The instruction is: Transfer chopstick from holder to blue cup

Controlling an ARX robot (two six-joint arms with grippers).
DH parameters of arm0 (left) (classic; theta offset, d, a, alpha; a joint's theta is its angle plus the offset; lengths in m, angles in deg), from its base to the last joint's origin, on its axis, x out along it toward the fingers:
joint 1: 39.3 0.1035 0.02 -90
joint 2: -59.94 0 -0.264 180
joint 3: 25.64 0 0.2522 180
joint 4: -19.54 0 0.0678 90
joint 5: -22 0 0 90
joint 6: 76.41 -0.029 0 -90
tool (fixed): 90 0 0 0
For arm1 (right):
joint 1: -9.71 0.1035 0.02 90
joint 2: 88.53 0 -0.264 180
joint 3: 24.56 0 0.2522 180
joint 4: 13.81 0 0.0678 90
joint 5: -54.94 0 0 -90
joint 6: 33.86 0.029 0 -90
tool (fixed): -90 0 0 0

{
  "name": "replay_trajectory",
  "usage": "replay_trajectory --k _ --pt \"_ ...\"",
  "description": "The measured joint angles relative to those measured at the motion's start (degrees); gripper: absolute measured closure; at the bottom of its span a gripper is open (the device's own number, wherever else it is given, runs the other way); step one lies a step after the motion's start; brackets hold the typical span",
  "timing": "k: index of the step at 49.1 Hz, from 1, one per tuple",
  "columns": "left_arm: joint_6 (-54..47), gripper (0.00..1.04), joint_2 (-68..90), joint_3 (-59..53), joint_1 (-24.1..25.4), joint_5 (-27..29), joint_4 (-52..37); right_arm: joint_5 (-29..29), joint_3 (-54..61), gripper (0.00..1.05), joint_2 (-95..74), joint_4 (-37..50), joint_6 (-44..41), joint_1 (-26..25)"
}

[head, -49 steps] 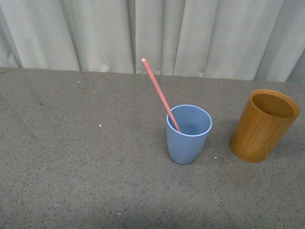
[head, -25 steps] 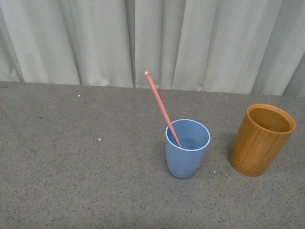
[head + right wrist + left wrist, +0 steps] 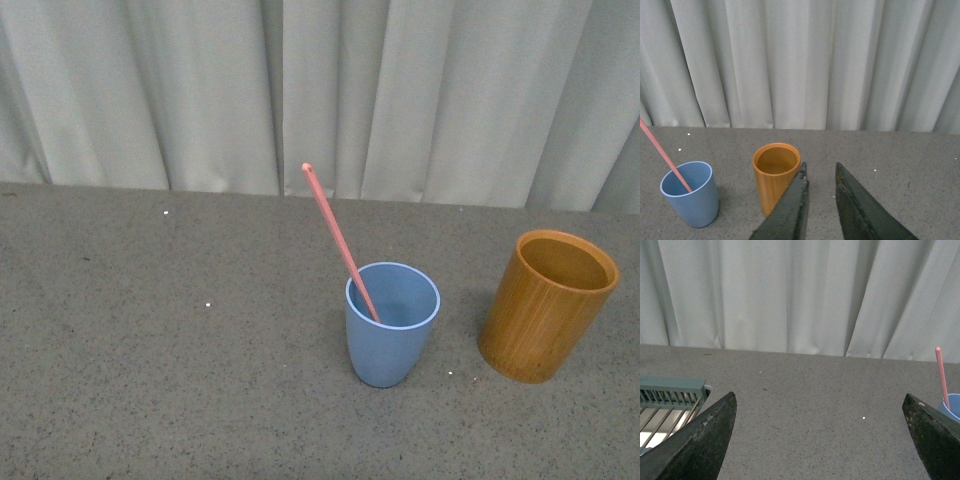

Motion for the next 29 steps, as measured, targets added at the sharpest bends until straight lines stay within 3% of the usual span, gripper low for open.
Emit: replay_trajectory --k 10,19,29 --pt "0.0 0.07 0.0 0.0 0.0 0.0 0.0 0.0 0.0 0.48 0.0 0.0 0.0 0.0" --pt "0.0 0.07 0.0 0.0 0.0 0.0 0.0 0.0 0.0 0.08 0.0 0.0 0.1 0.0" --pt "0.0 0.07 0.0 0.0 0.0 0.0 0.0 0.0 0.0 0.10 0.0 0.0 0.0 0.0"
